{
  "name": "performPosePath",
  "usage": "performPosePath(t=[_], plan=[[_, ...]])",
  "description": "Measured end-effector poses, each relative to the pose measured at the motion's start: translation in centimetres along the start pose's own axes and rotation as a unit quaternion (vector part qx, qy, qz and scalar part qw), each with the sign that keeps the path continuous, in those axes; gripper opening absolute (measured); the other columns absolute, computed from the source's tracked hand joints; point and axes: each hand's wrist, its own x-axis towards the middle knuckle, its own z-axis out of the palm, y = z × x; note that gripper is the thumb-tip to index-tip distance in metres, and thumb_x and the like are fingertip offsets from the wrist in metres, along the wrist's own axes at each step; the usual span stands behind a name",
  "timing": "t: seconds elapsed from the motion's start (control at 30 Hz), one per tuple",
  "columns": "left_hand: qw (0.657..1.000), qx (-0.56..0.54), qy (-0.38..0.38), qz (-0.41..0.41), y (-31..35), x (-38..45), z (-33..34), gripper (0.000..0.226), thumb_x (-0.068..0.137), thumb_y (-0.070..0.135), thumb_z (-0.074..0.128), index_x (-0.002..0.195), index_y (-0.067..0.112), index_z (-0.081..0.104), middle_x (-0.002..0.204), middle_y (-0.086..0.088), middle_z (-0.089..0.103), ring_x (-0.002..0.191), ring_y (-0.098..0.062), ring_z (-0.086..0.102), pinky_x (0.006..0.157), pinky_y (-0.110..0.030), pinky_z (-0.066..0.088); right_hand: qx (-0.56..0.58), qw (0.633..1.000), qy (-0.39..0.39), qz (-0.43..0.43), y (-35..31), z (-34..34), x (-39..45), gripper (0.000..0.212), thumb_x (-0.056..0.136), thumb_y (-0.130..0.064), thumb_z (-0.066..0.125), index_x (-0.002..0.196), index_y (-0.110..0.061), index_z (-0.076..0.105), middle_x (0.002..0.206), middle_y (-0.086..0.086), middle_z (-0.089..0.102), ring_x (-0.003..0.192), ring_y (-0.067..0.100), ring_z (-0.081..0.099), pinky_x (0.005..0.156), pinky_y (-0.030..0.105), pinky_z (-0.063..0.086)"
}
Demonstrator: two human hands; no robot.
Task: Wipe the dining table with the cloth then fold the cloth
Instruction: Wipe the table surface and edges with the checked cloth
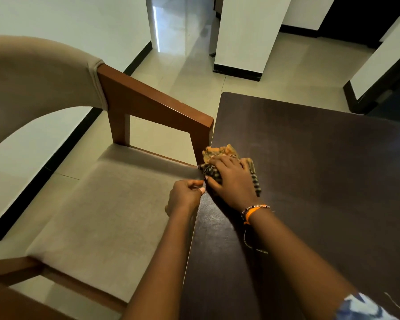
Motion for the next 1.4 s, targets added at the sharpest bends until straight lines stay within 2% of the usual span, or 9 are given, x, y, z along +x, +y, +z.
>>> performPosePath(t=[0.1, 0.3, 0.43, 0.57, 0.67, 0.77, 0.87, 1.2, 1.4], plan=[[1.000, 0.005, -0.002, -0.003, 0.3, -0.3, 0.1, 0.024, 0.083, 0.017, 0.068, 0.107, 0.022, 0.071, 0.114, -0.005, 0.069, 0.108, -0.025, 0.061, 0.101, -0.047, 0.044, -0.014, 1.000, 0.002, -0.006, 1.4, -0.6, -1.2, 0.043, 0.090, -0.045, 0.049, 0.128, -0.026, 0.049, 0.138, -0.005, 0.048, 0.130, 0.015, 0.037, 0.109, 0.042, 0.020], [0.999, -0.039, -0.014, -0.008, -0.6, -0.9, -0.8, 0.024, 0.085, 0.006, 0.064, 0.106, 0.015, 0.071, 0.113, -0.005, 0.070, 0.096, -0.016, 0.063, 0.093, -0.032, 0.049, -0.015, 0.972, 0.099, 0.211, 9.2, -3.9, -3.7, 0.041, 0.087, -0.034, 0.056, 0.126, -0.024, 0.052, 0.139, -0.001, 0.048, 0.130, 0.020, 0.039, 0.104, 0.044, 0.026], [0.996, -0.082, -0.040, -0.012, -1.1, -1.7, -1.5, 0.033, 0.084, -0.007, 0.060, 0.115, 0.002, 0.065, 0.115, -0.012, 0.068, 0.094, -0.014, 0.060, 0.084, -0.024, 0.047, -0.026, 0.946, 0.094, 0.309, 9.5, -3.4, -3.7, 0.043, 0.091, -0.040, 0.046, 0.128, -0.018, 0.048, 0.139, 0.005, 0.046, 0.131, 0.025, 0.036, 0.107, 0.053, 0.025], [0.999, -0.037, -0.034, 0.001, -1.4, -1.7, -1.4, 0.028, 0.084, 0.001, 0.064, 0.110, 0.009, 0.069, 0.112, -0.008, 0.070, 0.097, -0.016, 0.062, 0.092, -0.030, 0.048, 0.014, 0.972, 0.085, 0.217, 3.4, -1.3, -2.4, 0.041, 0.094, -0.041, 0.032, 0.126, -0.021, 0.047, 0.137, 0.003, 0.047, 0.130, 0.022, 0.037, 0.109, 0.054, 0.024], [0.997, 0.063, 0.047, 0.011, -1.3, -2.4, -1.1, 0.021, 0.082, 0.018, 0.069, 0.102, 0.022, 0.071, 0.106, -0.001, 0.072, 0.101, -0.021, 0.064, 0.096, -0.042, 0.048, 0.064, 0.990, 0.023, 0.126, -2.8, 0.3, -1.9, 0.039, 0.095, -0.039, 0.037, 0.130, -0.024, 0.046, 0.142, -0.001, 0.042, 0.136, 0.019, 0.029, 0.113, 0.052, 0.010], [0.955, 0.235, 0.165, 0.069, -0.9, -4.3, -0.8, 0.030, 0.086, 0.018, 0.062, 0.115, 0.024, 0.065, 0.116, 0.000, 0.067, 0.110, -0.025, 0.057, 0.095, -0.042, 0.044, 0.050, 0.998, -0.013, 0.042, -5.6, 1.1, -2.0, 0.040, 0.094, -0.040, 0.040, 0.131, -0.025, 0.047, 0.143, -0.004, 0.043, 0.138, 0.018, 0.025, 0.113, 0.046, 0.008], [0.929, 0.284, 0.190, 0.145, -0.8, -5.9, -0.4, 0.036, 0.086, 0.018, 0.064, 0.121, 0.025, 0.061, 0.121, -0.001, 0.064, 0.115, -0.025, 0.051, 0.100, -0.040, 0.039, 0.034, 0.999, -0.009, 0.000, -3.4, 0.5, -2.6, 0.041, 0.094, -0.041, 0.042, 0.131, -0.026, 0.048, 0.141, -0.005, 0.045, 0.135, 0.017, 0.031, 0.110, 0.041, 0.015], [0.904, 0.376, 0.091, 0.182, 0.1, -6.5, -0.3, 0.035, 0.084, 0.022, 0.067, 0.118, 0.025, 0.064, 0.115, -0.001, 0.065, 0.117, -0.026, 0.045, 0.113, -0.046, 0.024, 0.002, 0.968, 0.085, 0.236, 12.6, -5.6, -10.0, 0.040, 0.092, -0.035, 0.049, 0.130, -0.022, 0.050, 0.140, 0.002, 0.048, 0.131, 0.022, 0.039, 0.104, 0.046, 0.028], [0.894, 0.390, 0.086, 0.203, -0.3, -6.5, -0.4, 0.041, 0.084, 0.021, 0.067, 0.124, 0.024, 0.060, 0.116, -0.001, 0.065, 0.115, -0.026, 0.044, 0.112, -0.046, 0.025, -0.007, 0.946, 0.093, 0.311, 10.1, -4.3, -9.2, 0.043, 0.092, -0.036, 0.046, 0.133, -0.021, 0.046, 0.142, 0.003, 0.044, 0.133, 0.024, 0.035, 0.110, 0.050, 0.019]])
